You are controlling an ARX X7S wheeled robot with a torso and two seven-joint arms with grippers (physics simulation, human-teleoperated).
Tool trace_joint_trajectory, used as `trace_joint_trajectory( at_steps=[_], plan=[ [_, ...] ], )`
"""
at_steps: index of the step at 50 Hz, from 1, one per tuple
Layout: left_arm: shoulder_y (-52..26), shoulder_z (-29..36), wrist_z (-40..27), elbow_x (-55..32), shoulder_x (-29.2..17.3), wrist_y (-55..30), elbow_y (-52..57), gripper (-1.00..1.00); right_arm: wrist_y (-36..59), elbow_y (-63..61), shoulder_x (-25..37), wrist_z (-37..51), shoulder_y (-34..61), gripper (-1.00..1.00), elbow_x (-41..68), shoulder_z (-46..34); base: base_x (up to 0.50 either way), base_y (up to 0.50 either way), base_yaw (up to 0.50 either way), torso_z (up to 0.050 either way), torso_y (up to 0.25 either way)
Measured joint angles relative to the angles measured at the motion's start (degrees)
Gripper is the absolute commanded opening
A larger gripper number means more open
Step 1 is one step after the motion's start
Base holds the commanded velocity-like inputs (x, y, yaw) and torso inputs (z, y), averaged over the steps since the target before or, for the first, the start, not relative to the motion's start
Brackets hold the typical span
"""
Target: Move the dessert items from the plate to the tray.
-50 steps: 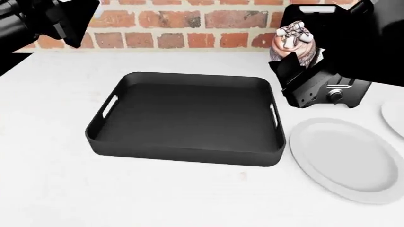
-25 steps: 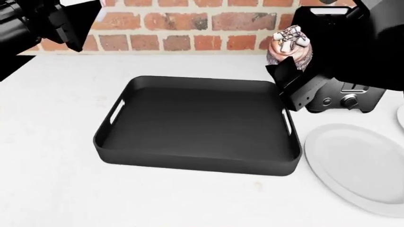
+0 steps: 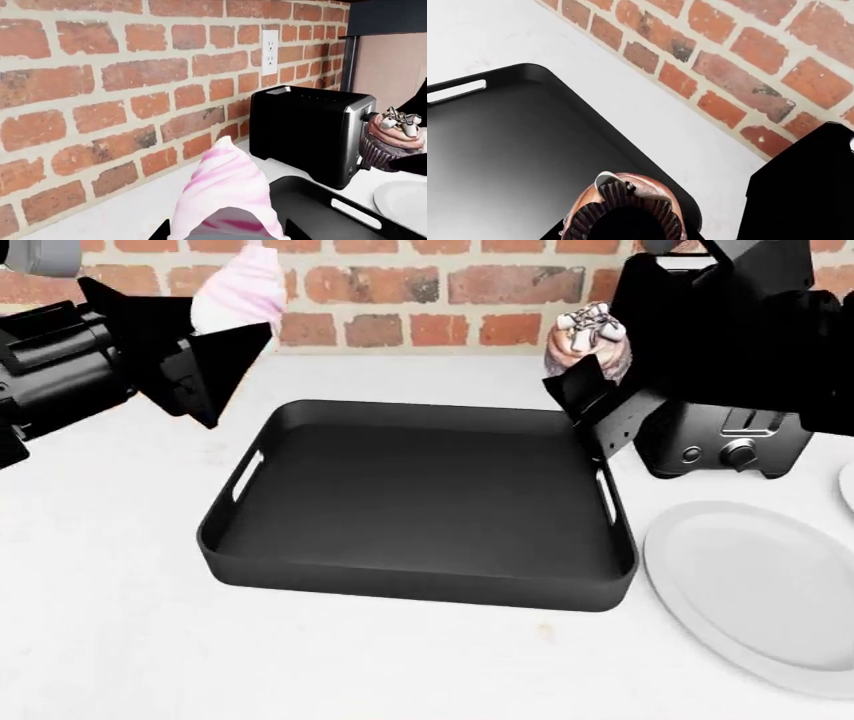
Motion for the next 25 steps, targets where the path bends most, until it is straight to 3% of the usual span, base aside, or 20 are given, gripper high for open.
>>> trace_joint_trajectory(
  at_steps=[12, 25],
  plan=[
    [2.58, -0.83, -1.40, -2.40, 0.32, -2.02, 2.84, -1.00, -5.93, 6.78, -3.11, -8.33, -2.91, -1.00, -8.87, -2.36, 0.00, 0.00, 0.00, 0.001, 0.001],
    [3.05, -1.28, -2.42, -3.34, 0.79, -2.55, 3.24, -1.00, -11.70, 10.77, -4.62, -11.46, -8.11, -1.00, -12.43, -2.99, 0.00, 0.00, 0.00, 0.000, 0.001]
  ],
)
